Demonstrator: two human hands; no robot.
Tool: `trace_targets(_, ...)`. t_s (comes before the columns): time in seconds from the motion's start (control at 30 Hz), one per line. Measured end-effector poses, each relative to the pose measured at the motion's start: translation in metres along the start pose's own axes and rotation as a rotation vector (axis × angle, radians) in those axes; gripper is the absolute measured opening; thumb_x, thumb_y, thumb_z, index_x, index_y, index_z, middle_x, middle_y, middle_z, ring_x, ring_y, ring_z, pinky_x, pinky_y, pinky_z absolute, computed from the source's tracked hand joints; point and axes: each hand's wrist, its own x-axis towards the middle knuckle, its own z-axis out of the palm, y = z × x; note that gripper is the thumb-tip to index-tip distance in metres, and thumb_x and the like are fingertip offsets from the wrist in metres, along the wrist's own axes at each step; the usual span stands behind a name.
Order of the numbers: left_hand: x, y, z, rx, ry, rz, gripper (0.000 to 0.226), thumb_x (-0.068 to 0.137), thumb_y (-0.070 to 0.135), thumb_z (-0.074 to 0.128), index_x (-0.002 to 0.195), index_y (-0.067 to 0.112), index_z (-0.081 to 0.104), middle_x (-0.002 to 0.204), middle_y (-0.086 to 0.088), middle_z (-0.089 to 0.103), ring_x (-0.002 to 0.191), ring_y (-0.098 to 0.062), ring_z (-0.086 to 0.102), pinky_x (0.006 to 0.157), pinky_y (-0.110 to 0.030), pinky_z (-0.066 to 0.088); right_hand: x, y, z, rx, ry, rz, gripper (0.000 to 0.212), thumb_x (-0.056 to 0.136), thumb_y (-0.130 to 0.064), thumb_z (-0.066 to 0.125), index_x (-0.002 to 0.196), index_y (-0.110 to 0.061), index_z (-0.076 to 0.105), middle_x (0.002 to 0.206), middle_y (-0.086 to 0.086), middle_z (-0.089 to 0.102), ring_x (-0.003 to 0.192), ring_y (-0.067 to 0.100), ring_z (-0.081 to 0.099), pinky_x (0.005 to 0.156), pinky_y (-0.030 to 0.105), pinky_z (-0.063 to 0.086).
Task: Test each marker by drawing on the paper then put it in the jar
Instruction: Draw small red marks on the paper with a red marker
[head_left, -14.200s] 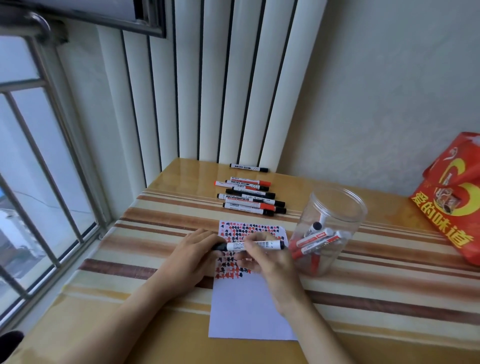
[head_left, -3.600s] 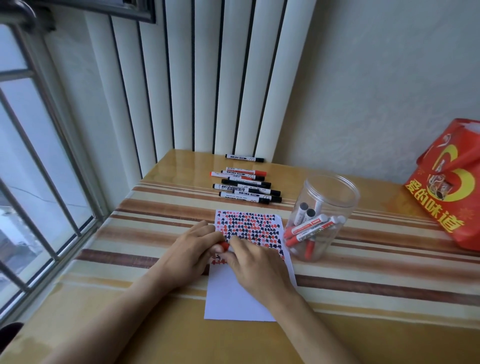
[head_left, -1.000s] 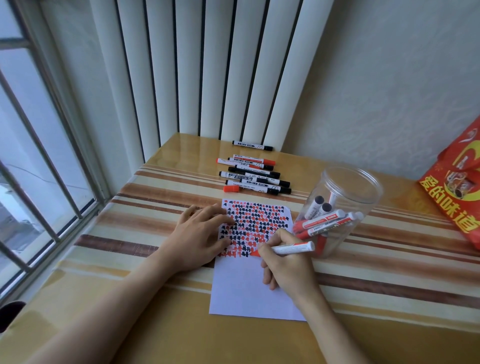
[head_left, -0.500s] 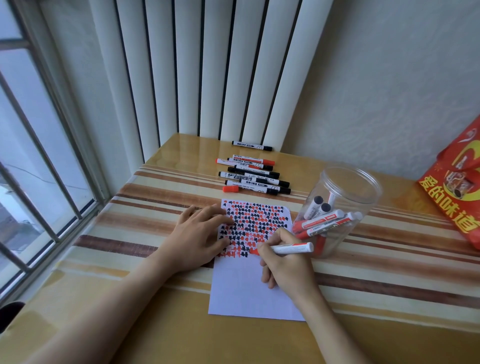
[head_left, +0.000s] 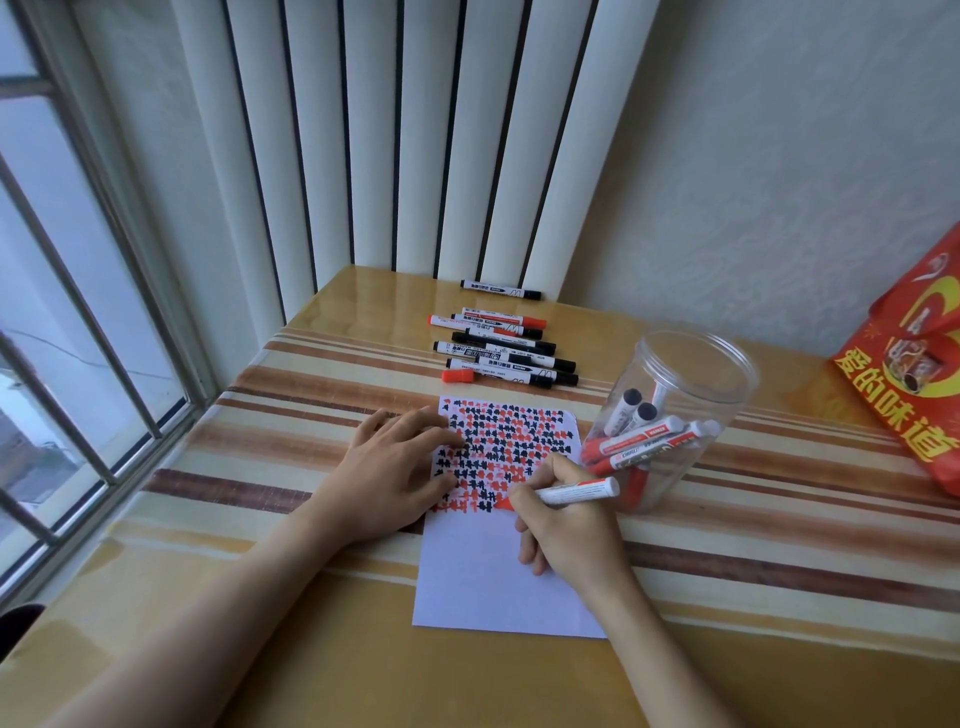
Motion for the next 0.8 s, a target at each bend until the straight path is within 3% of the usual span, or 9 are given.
trace_targets(0.13, -0.0001, 0.0003, -0.0001, 0.021, -0.031, -0.008, 0.054, 0.092, 0.066, 0.029, 0.139, 0.045, 0.046, 0.153, 0.016, 0.037, 0.146, -0.006, 0.027, 0.123, -0.048, 0.010, 0.0008, 0.0005, 0.0004, -0.006, 0.014, 0.016, 0.032, 0.093, -0.004, 0.066, 0.070, -0.019, 0.049, 0.053, 0.008, 0.059, 0.035, 0.025, 0.057, 0.035, 0.023, 0.038)
trace_targets(0.33, -0.0006, 0.0010, 0.0033, 0.108, -0.095, -0.019, 0.055, 0.098, 0.063, 0.022, 0.152, 0.051, 0.023, 0.165, 0.016, 0.016, 0.153, -0.004, -0.004, 0.122, -0.057, -0.001, -0.0004, 0.0009, 0.0008, 0.014, 0.014, -0.004, 0.030, 0.093, -0.005, 0.064, 0.072, -0.020, 0.047, 0.054, 0.010, 0.057, 0.034, 0.025, 0.055, 0.035, 0.023, 0.036)
trace_targets(0.5, -0.0001, 0.0001, 0.0039, 0.100, -0.092, -0.015, 0.056, 0.098, 0.063, 0.021, 0.152, 0.050, 0.023, 0.165, 0.015, 0.017, 0.153, -0.005, -0.002, 0.123, -0.055, 0.000, -0.0007, 0.0009, 0.0014, -0.010, 0.011, -0.005, 0.028, 0.094, -0.004, 0.066, 0.076, -0.013, 0.047, 0.054, 0.019, 0.056, 0.035, 0.026, 0.054, 0.035, 0.023, 0.036)
trace_targets(0.7, -0.0003, -0.0018, 0.0054, 0.078, -0.066, -0.004, 0.054, 0.098, 0.062, 0.026, 0.151, 0.049, 0.028, 0.164, 0.015, 0.022, 0.153, -0.005, 0.002, 0.123, -0.055, -0.001, -0.0003, 0.0010, -0.0001, 0.019, 0.049, 0.012, 0.040, 0.093, -0.002, 0.063, 0.067, -0.027, 0.046, 0.052, 0.009, 0.055, 0.034, 0.026, 0.055, 0.034, 0.021, 0.035)
trace_targets(0.8, 0.0005, -0.0018, 0.0059, 0.080, -0.065, -0.010, 0.053, 0.098, 0.061, 0.027, 0.150, 0.049, 0.028, 0.163, 0.015, 0.023, 0.153, -0.005, 0.004, 0.123, -0.053, -0.003, -0.0005, 0.0007, 0.0006, 0.017, 0.054, -0.009, 0.037, 0.095, -0.002, 0.062, 0.070, -0.023, 0.046, 0.051, 0.009, 0.055, 0.035, 0.027, 0.055, 0.035, 0.022, 0.037)
